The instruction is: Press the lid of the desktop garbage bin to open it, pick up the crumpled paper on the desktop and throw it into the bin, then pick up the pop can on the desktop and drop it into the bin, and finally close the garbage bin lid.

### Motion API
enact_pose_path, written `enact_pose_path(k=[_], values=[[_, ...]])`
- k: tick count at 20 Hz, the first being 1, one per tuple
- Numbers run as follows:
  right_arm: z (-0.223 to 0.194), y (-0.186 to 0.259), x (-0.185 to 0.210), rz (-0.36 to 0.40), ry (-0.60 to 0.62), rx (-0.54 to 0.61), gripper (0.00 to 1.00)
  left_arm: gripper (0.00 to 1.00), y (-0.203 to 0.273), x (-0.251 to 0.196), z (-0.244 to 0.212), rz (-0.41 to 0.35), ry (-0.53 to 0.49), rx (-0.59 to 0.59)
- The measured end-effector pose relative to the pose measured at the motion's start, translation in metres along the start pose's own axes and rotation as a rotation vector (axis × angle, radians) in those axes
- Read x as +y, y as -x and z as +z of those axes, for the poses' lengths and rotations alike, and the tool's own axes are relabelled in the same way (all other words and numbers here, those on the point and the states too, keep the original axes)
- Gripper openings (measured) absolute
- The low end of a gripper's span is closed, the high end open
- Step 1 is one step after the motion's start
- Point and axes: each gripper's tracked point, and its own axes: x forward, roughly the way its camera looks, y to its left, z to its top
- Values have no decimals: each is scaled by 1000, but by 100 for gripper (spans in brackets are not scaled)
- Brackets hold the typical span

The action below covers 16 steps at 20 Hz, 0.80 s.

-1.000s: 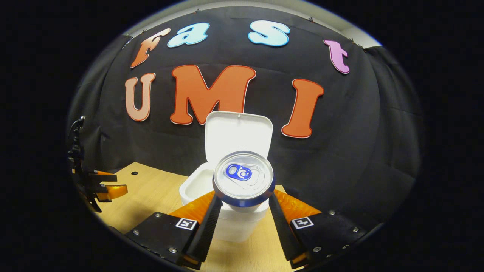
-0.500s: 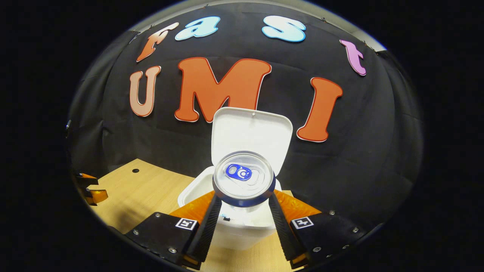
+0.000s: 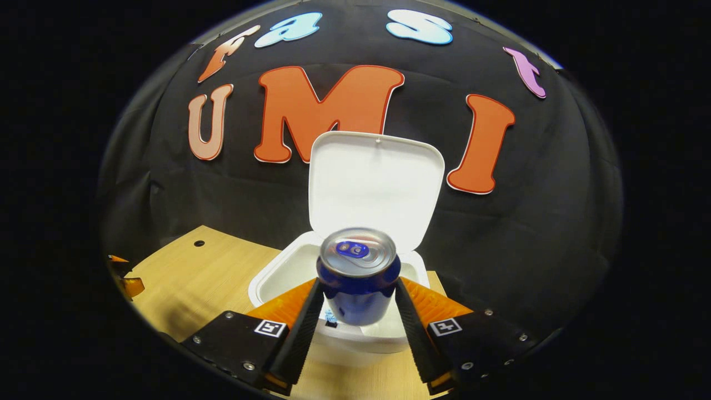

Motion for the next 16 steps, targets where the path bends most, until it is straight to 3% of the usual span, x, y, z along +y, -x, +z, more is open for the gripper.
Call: enact_pose_path(k=[16], values=[[129, -10, -33, -61, 33, -176, 79, 98, 3, 13, -22, 5, 27, 49]])
